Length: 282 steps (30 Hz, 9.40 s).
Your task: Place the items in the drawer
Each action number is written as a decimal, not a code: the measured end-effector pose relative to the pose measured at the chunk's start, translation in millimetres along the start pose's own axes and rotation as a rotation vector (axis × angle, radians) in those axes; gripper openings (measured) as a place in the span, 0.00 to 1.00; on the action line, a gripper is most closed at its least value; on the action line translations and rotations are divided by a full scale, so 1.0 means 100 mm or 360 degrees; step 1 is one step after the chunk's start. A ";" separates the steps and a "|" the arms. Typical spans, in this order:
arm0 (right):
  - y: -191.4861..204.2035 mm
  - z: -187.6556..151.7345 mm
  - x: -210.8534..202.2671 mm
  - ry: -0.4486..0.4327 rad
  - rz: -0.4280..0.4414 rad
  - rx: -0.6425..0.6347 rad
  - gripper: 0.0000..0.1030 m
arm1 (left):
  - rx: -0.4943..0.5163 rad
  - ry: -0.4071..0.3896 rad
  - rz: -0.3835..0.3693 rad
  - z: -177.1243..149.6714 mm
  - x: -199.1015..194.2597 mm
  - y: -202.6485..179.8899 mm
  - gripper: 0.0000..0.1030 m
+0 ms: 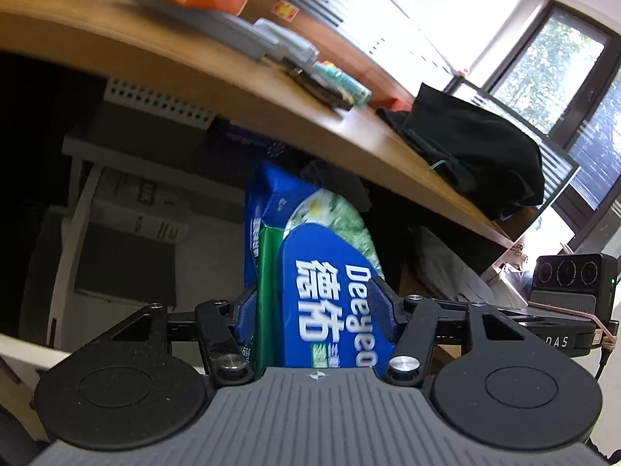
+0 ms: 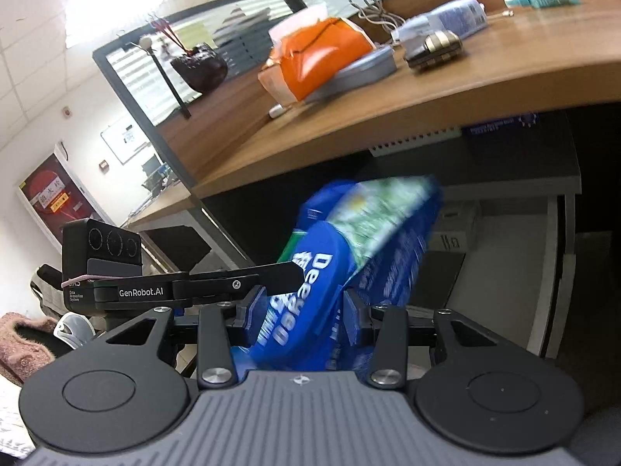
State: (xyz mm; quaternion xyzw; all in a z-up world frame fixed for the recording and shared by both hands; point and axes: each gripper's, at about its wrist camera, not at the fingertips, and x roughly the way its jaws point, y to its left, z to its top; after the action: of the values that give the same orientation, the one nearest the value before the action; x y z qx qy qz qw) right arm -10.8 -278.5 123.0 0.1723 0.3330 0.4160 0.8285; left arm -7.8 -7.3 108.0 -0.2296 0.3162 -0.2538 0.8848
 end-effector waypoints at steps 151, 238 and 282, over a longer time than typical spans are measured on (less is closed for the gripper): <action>-1.37 0.18 1.78 0.0600 -0.0958 -0.0749 0.64 | 0.0012 0.0323 0.0381 -0.29 0.98 0.98 0.72; -0.49 -1.25 0.72 0.0000 -0.1233 -0.0058 0.99 | 0.0321 0.0091 0.0745 -1.02 0.15 0.78 1.00; -1.08 -0.84 1.11 -0.0054 -0.1303 0.0043 1.00 | 0.0236 0.0066 0.0793 -0.61 0.73 0.97 1.00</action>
State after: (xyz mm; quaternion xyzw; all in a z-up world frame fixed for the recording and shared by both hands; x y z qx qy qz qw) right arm 41.1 -252.5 -43.2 0.0432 0.3658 0.0446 0.9286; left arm 29.6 8.4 -21.5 -0.0739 0.3617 -0.0550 0.9277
